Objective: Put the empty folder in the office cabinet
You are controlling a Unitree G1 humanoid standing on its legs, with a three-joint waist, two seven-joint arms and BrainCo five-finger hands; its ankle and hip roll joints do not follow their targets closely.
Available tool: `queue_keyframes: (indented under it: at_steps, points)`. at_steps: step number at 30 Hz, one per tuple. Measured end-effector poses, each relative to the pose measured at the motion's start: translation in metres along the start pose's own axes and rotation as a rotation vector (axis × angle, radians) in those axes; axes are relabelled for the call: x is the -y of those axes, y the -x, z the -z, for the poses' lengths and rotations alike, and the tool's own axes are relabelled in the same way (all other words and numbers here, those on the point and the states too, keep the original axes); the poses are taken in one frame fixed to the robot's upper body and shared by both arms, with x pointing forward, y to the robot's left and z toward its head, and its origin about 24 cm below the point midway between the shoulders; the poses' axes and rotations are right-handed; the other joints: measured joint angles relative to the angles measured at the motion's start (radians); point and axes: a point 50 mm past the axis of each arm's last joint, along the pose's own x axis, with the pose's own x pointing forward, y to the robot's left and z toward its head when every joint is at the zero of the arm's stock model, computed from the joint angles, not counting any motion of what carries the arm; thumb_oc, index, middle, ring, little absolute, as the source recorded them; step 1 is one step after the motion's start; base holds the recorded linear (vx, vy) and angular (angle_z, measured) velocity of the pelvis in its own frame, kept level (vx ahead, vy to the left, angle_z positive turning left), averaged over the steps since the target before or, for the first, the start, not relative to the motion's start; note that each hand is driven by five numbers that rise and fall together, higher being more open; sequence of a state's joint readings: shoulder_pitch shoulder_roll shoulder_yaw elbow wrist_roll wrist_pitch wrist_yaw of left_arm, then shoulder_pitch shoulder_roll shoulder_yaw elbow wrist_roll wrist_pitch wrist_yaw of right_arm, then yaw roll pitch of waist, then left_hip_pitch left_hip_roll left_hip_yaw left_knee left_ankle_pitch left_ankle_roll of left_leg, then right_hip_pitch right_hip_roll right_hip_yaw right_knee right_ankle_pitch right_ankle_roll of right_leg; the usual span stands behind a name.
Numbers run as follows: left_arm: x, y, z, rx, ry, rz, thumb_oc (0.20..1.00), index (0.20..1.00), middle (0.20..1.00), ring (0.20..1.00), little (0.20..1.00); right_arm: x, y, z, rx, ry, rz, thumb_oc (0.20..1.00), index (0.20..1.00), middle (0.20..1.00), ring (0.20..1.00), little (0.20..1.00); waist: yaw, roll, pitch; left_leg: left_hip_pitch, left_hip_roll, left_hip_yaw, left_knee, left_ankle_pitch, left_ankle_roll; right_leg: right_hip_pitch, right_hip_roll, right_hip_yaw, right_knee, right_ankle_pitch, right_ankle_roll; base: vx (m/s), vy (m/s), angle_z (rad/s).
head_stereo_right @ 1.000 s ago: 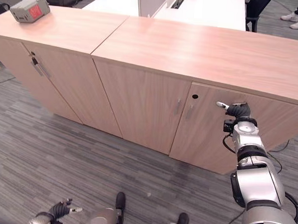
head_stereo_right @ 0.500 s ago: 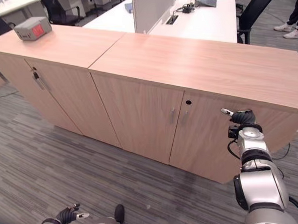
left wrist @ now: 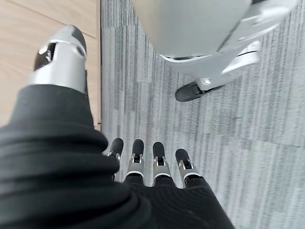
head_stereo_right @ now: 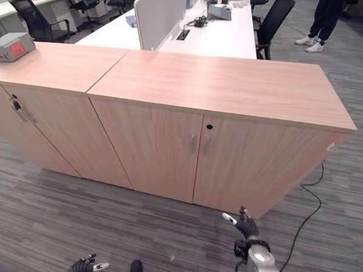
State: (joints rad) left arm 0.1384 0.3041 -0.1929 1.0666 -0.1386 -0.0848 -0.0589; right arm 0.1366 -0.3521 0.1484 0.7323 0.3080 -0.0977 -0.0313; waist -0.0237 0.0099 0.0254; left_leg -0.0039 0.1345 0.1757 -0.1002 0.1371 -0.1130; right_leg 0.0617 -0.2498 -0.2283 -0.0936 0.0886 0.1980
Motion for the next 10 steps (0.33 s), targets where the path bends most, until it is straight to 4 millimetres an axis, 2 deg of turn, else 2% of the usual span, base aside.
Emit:
queue_keyframes:
  at_steps: [3,5,8,10]
  points:
    - [0.0,0.0,0.004,-0.022,-0.01,0.001,1.0,1.0,1.0,1.0,1.0,-0.005,0.005,0.027,-0.115,0.092,-0.04,1.0,1.0,1.0,1.0,1.0,0.002,-0.006,-0.012,0.002,0.003,0.014,0.0,-0.001,-0.001,-0.007,-0.001,0.019,0.001,0.003,0.003,-0.01,0.019,-0.18]
    - [0.001,-0.001,0.0,-0.012,-0.017,0.003,1.0,1.0,1.0,1.0,1.0,-0.005,0.009,0.045,-0.198,0.129,-0.048,1.0,1.0,1.0,1.0,1.0,0.0,-0.005,-0.015,0.015,0.003,0.029,0.0,-0.002,0.001,-0.006,-0.002,0.03,0.001,0.004,0.004,-0.01,0.014,-0.18]
    - [0.0,-0.002,-0.004,-0.002,-0.02,0.002,1.0,1.0,1.0,1.0,1.0,0.001,0.012,0.058,-0.273,0.164,-0.034,1.0,1.0,1.0,1.0,1.0,-0.002,0.001,-0.016,0.02,0.003,0.038,0.0,-0.003,0.001,-0.008,-0.001,0.045,0.001,0.008,0.006,-0.01,0.006,-0.12]
    - [0.001,-0.002,-0.004,-0.003,-0.021,0.004,1.0,1.0,1.0,1.0,1.0,0.003,0.011,0.06,-0.297,0.171,-0.027,1.0,1.0,1.0,1.0,1.0,-0.006,0.002,-0.017,0.026,0.004,0.045,0.0,-0.003,0.001,-0.007,-0.001,0.051,0.001,0.009,0.007,-0.02,0.0,-0.1]
